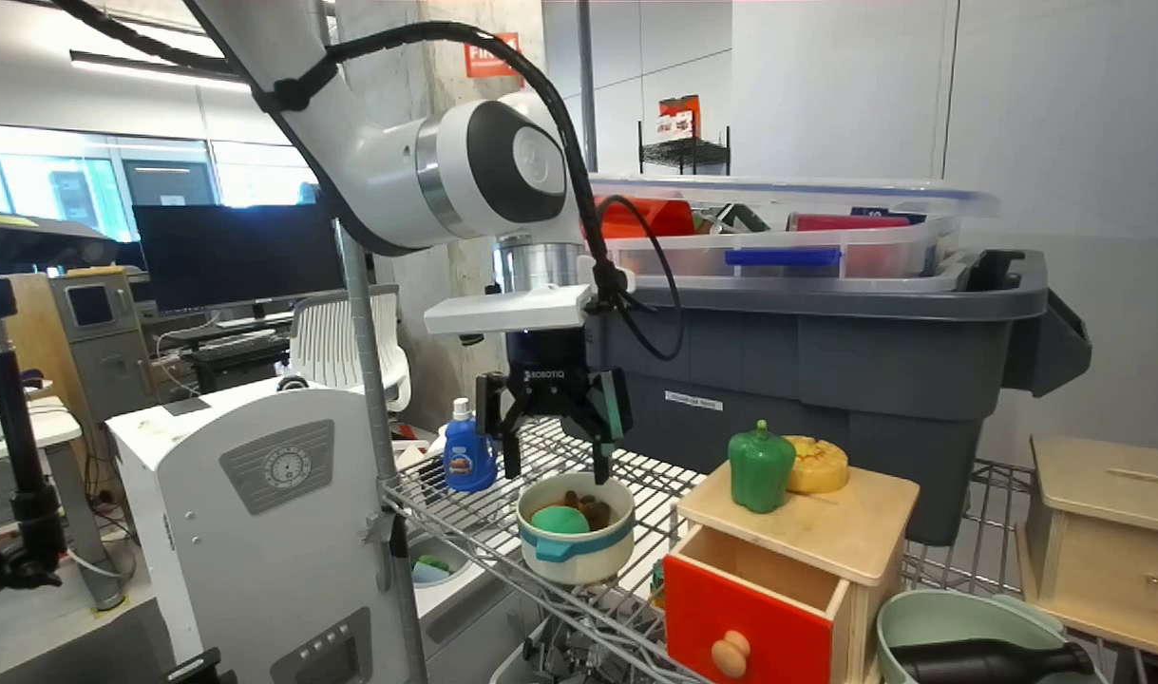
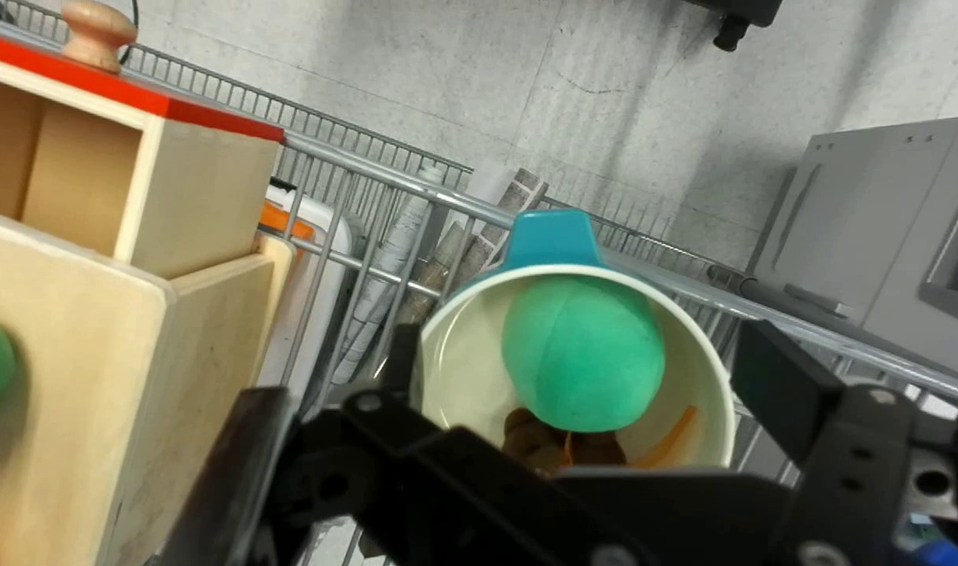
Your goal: Put the turquoise object in the pot on top of the chest drawer
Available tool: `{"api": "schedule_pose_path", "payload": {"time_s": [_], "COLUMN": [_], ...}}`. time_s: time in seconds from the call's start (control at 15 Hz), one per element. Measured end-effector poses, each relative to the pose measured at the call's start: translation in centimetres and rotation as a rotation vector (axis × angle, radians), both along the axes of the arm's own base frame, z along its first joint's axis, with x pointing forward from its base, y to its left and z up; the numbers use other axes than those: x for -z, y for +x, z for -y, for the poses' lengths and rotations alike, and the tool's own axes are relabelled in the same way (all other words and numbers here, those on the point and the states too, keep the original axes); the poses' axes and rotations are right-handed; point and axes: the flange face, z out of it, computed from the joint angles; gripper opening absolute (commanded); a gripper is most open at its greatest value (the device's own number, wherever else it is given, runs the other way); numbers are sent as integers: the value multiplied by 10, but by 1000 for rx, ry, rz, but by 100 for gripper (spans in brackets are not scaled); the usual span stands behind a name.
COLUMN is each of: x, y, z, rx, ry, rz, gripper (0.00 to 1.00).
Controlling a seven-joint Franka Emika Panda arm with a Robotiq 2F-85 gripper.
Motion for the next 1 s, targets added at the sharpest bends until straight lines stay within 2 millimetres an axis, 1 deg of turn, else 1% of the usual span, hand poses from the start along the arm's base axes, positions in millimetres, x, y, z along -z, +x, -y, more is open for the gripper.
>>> {"api": "schedule_pose_path", "payload": {"time_s": [0.2, 0.33, 0.53, 0.8, 1.0], "x": [-1, -1, 5, 20, 29], "y": [6, 9, 13, 16, 18], "z": [13, 17, 14, 3, -1], "rx": [17, 24, 20, 6, 2], "ry": [2, 3, 4, 6, 7], "rz": [6, 11, 9, -1, -7], "gripper": [100, 100, 100, 100, 99]}}
